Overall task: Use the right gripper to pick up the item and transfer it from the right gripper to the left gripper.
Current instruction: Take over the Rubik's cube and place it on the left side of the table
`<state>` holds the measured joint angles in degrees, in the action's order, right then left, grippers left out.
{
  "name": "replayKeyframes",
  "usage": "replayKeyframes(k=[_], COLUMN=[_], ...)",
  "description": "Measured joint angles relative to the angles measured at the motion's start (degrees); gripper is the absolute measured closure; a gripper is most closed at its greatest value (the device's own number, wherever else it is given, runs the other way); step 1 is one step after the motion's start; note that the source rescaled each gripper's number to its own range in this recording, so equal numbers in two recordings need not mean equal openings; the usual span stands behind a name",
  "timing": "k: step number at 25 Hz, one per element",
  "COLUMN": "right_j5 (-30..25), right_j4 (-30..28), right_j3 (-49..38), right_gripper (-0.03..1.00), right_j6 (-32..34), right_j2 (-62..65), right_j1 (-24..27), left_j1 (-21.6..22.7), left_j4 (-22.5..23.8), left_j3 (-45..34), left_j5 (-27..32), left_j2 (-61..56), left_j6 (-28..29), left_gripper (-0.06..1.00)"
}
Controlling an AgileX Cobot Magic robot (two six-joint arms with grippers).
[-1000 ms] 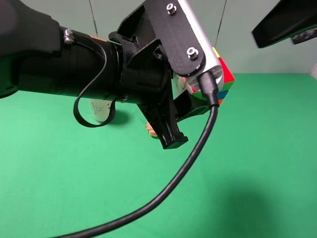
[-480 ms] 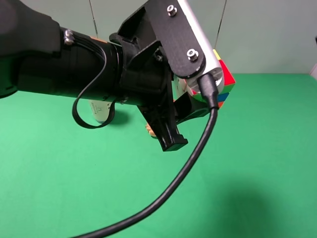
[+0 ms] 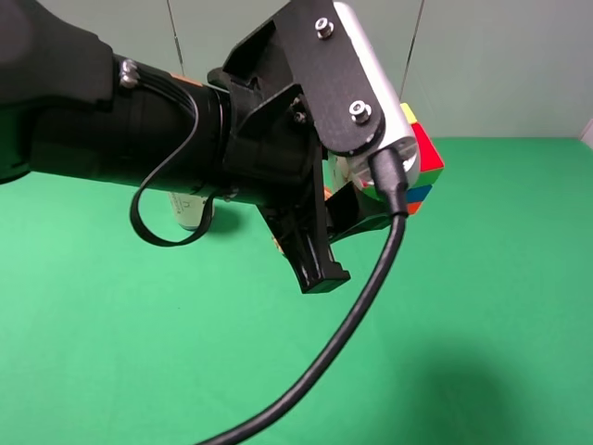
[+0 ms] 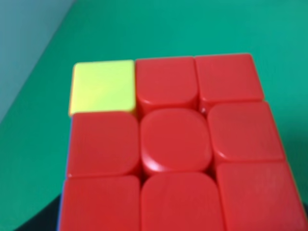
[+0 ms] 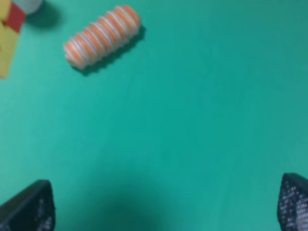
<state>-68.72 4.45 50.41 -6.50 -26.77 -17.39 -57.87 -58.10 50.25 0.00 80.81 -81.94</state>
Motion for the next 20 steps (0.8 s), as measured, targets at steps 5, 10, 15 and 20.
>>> replayKeyframes(k=[5, 10, 15, 20], right_j5=[1.49, 4.67, 7.26, 7.92], right_j4=[-0.95, -1.07, -1.07, -1.07], right_j3=[-5.76, -10.68, -15.10, -19.71], right_gripper=[-0.03, -0.03, -0.03, -0.03], right_j6=[0.87, 0.94, 0.88, 0.88], right_j2=[7.41, 13.92, 20.43, 25.95], right_j1=[0.00, 0.00, 0.00, 0.00], left_j1=[0.00, 0.00, 0.00, 0.00], left_j4=[0.00, 0.00, 0.00, 0.00], left_j3=[0.00, 0.00, 0.00, 0.00], left_j5=[0.35, 0.82, 1.98, 2.82], left_j2=[0.00, 0.00, 0.00, 0.00], left_j6=[0.00, 0.00, 0.00, 0.00], left_gripper=[0.94, 0.94, 0.94, 0.94])
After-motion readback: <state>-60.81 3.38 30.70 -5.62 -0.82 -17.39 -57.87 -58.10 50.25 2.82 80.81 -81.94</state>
